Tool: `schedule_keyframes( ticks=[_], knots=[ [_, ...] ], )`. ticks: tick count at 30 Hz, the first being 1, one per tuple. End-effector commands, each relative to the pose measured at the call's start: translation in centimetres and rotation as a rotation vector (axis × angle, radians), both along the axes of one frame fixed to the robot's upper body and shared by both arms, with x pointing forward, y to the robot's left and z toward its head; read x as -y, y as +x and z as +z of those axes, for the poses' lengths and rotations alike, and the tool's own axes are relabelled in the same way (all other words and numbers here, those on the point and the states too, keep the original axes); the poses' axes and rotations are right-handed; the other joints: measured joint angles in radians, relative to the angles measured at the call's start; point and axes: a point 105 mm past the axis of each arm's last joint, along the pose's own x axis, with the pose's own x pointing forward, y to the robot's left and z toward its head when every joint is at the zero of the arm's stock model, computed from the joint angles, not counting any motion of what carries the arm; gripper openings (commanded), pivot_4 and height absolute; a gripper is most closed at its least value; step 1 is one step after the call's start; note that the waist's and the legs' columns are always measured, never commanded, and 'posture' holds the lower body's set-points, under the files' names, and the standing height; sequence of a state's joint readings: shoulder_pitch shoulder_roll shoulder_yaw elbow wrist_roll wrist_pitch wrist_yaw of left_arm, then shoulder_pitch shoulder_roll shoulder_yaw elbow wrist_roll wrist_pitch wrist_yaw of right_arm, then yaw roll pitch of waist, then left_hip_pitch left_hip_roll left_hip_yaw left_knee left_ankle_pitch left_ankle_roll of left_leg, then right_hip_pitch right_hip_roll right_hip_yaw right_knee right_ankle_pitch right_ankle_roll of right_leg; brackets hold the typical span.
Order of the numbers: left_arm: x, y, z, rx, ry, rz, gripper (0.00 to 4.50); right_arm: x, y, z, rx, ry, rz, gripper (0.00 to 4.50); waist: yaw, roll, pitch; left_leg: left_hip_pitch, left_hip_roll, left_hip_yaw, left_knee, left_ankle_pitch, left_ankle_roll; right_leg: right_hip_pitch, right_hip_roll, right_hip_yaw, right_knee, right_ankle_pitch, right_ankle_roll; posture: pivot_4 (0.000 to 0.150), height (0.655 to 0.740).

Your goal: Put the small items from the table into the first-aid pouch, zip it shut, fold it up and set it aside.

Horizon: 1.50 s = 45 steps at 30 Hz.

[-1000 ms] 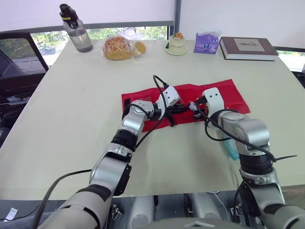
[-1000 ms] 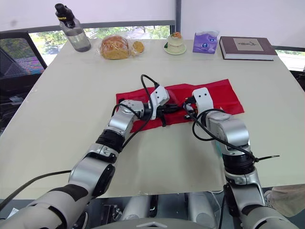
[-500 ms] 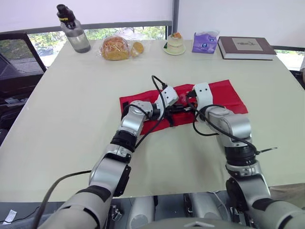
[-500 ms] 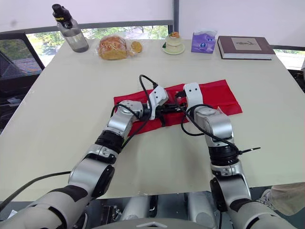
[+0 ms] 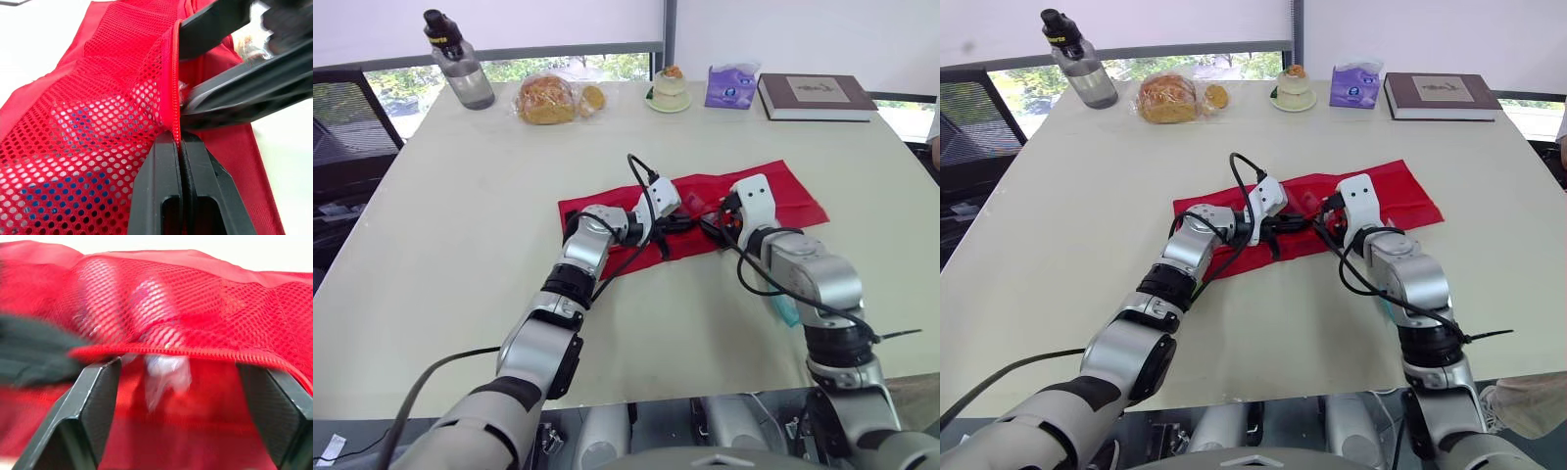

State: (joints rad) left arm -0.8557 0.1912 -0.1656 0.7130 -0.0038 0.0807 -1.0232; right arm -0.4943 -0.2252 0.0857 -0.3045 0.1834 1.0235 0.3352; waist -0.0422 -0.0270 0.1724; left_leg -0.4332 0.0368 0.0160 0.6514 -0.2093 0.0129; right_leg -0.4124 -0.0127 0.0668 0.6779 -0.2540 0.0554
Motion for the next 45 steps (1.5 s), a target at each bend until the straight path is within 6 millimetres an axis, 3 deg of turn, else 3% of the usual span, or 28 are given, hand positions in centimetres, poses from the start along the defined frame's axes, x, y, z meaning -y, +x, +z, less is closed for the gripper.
schedule_keyframes(
  ticks=[1,2,10,11,19,28,33,41,45],
  knots=[
    [0.9,0.0,1.5,0.023,-0.043,-0.037,0.0,0.1,-1.5,1.1,0.041,0.005,0.089,3.67,0.001,0.0,0.0,0.0,0.0,0.0,0.0,0.0,0.0,0.0,0.0,0.0,0.0,0.0,0.0,0.15,0.74],
    [0.9,0.1,1.6,0.014,-0.051,-0.038,0.0,0.2,-1.7,0.9,0.037,-0.002,0.097,3.67,0.003,0.0,0.0,0.0,0.0,0.0,0.0,0.0,0.0,0.0,0.0,0.0,0.0,0.0,0.0,0.15,0.74],
    [0.9,0.0,1.7,-0.003,-0.051,-0.071,0.0,0.7,-0.7,0.0,0.088,-0.076,0.071,0.16,0.002,0.0,0.0,0.0,0.0,0.0,0.001,0.0,0.0,0.0,0.001,0.0,0.0,0.0,0.0,0.15,0.74],
    [0.9,0.0,1.7,-0.004,-0.051,-0.077,0.0,0.8,-0.4,-0.1,0.096,-0.085,0.064,0.04,0.002,0.0,0.0,0.0,0.0,0.0,0.001,0.0,0.0,0.0,0.001,0.0,0.0,0.0,0.0,0.15,0.74],
    [1.0,-0.4,1.6,-0.008,-0.047,-0.104,0.0,-0.5,2.1,-0.7,0.19,-0.135,0.07,0.04,0.001,0.0,0.0,0.0,0.0,0.0,0.0,0.0,0.0,0.0,0.001,0.0,-0.001,0.0,0.0,0.15,0.74],
    [0.8,-0.6,1.3,-0.013,-0.042,-0.114,0.0,-2.7,4.0,0.3,0.285,-0.107,0.083,0.04,0.0,0.0,0.0,0.0,0.0,0.0,0.0,0.0,0.0,0.0,0.001,0.001,0.0,0.0,0.0,0.15,0.74],
    [0.5,-0.4,1.3,-0.007,-0.038,-0.1,0.0,-2.2,3.3,0.0,0.287,-0.109,0.079,0.04,0.001,0.0,0.0,0.0,0.0,0.001,0.0,0.0,0.0,0.0,0.0,0.001,0.0,0.0,0.0,0.15,0.74],
    [0.5,-0.4,1.3,-0.008,-0.045,-0.098,0.0,0.4,-0.4,-0.6,0.251,-0.153,0.089,0.04,0.004,0.0,0.0,0.0,0.0,0.0,0.0,0.0,0.0,0.0,0.0,0.0,0.0,0.0,0.0,0.15,0.74],
    [0.6,-0.4,1.3,-0.008,-0.047,-0.101,0.0,1.4,-0.5,-1.0,0.231,-0.162,0.045,0.04,0.002,0.0,0.0,0.0,0.0,0.0,0.001,0.0,0.0,0.0,0.0,0.0,0.0,0.0,0.0,0.15,0.74]
  ],
)
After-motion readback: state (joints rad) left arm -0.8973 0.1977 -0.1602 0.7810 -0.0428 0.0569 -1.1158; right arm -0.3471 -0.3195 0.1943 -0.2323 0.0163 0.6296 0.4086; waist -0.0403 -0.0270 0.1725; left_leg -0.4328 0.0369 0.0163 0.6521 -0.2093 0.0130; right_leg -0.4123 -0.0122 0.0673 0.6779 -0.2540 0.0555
